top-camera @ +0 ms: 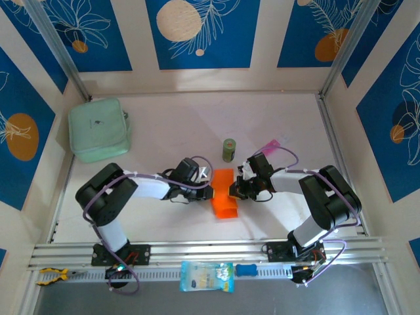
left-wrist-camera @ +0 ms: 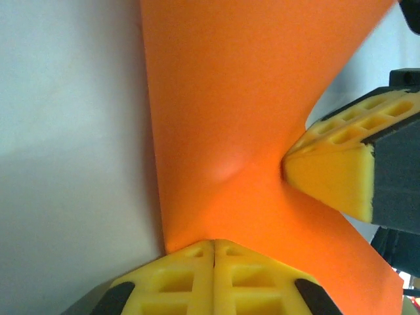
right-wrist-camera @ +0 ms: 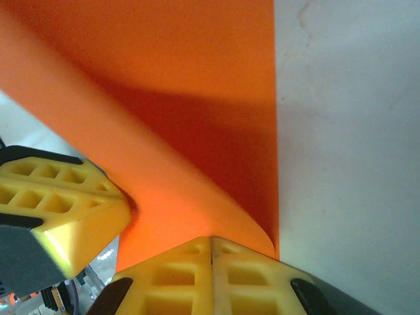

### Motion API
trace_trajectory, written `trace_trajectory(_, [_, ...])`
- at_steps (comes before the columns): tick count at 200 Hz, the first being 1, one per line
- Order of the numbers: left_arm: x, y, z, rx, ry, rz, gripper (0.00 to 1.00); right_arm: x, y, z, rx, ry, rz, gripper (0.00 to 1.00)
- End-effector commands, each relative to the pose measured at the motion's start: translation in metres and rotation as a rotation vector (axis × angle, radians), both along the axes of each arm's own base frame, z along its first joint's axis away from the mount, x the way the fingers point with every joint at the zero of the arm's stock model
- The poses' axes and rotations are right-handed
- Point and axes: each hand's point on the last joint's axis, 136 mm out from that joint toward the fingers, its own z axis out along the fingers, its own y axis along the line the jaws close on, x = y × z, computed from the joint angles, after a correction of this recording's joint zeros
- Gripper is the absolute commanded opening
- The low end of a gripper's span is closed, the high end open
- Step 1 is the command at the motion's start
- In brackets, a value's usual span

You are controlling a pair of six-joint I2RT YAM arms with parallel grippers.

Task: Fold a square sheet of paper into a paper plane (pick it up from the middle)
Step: First fold the square sheet of paper in half at the center of the table.

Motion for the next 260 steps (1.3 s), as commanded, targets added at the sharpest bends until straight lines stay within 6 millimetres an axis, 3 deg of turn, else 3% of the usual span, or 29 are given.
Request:
trace_trajectory(1, [0.004, -0.006, 0.030, -0.064, 0.015, 0.031, 0.00, -0.023, -0.021, -0.026, -0.121, 0.092, -0.035, 0.00])
trace_trajectory(23, [0.000, -0.017, 0.041, -0.138, 0.046, 0.032, 0.01, -0.024, -0.021, -0.027, -0.121, 0.092, -0.041, 0.00])
trace_trajectory(46, [-0.007, -0.023, 0.037, -0.153, 0.075, 0.012, 0.02, -0.025, -0.022, -0.027, -0.126, 0.094, -0.043, 0.00])
trace_trajectory(94, [-0.028, -0.018, 0.002, -0.106, 0.162, -0.023, 0.02, -0.028, -0.024, -0.027, -0.134, 0.091, -0.043, 0.00])
trace_trajectory(125, [-0.043, 0.006, -0.032, 0.005, 0.186, -0.023, 0.02, -0.029, -0.026, -0.027, -0.141, 0.088, -0.044, 0.00])
trace_trajectory(147, [-0.048, 0.016, -0.041, 0.043, 0.179, -0.022, 0.02, -0.028, -0.026, -0.027, -0.145, 0.086, -0.045, 0.00])
trace_trajectory(167, [-0.044, 0.014, -0.029, 0.022, 0.149, -0.018, 0.02, -0.028, -0.026, -0.027, -0.146, 0.085, -0.043, 0.00])
trace_trajectory(222, [-0.035, -0.022, 0.039, -0.149, 0.070, -0.054, 0.04, -0.028, -0.027, -0.028, -0.154, 0.083, -0.043, 0.00])
trace_trajectory(240, [-0.038, -0.029, 0.041, -0.160, 0.072, -0.069, 0.05, -0.029, -0.026, -0.027, -0.152, 0.082, -0.041, 0.00])
trace_trajectory(260, [-0.042, -0.027, 0.028, -0.133, 0.099, -0.072, 0.05, -0.030, -0.026, -0.028, -0.154, 0.084, -0.041, 0.00])
